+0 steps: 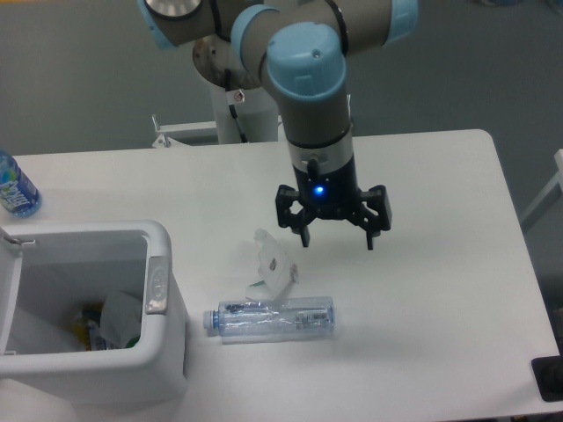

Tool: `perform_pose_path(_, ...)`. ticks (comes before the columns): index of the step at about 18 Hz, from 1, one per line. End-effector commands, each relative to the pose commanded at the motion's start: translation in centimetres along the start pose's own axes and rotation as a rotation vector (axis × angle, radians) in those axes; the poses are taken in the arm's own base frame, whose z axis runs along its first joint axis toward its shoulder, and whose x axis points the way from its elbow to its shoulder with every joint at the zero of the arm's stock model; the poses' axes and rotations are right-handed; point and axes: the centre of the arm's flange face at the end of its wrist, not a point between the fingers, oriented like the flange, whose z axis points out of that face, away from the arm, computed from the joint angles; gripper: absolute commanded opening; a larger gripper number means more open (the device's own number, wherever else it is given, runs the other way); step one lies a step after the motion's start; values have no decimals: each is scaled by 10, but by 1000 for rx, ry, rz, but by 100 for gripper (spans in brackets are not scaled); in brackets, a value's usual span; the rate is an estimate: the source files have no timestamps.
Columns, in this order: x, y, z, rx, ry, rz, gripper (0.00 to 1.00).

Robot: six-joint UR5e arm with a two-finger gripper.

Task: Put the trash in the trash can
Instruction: 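Lower the open gripper over the crumpled clear plastic wrapper, then close the gripper on the plastic wrapper and lift it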

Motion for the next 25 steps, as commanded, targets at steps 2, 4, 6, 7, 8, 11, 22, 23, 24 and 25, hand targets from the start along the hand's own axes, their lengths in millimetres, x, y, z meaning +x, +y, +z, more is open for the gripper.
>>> perform_pose_path(2,6,6,17,-20,14,8,100)
perform_pose_path(4,11,12,27,-28,20,12,100)
perform_pose_path(6,14,14,28,-32,24,10,100)
perform_pose_path(7,16,17,29,-37,29,9,100)
perform_pose_path(8,20,20,32,-43,32,6,100)
perform_pose_path(11,45,27,41,-64,61,11,100)
perform_pose_path(22,130,15,107,-133,208,95,100)
perform_pose_path(23,131,13,113,-136,208,89,100)
perform_pose_path(24,130,11,120,-130,200,89,100)
perform_pose_path(25,129,9,124,-119,186,88,100)
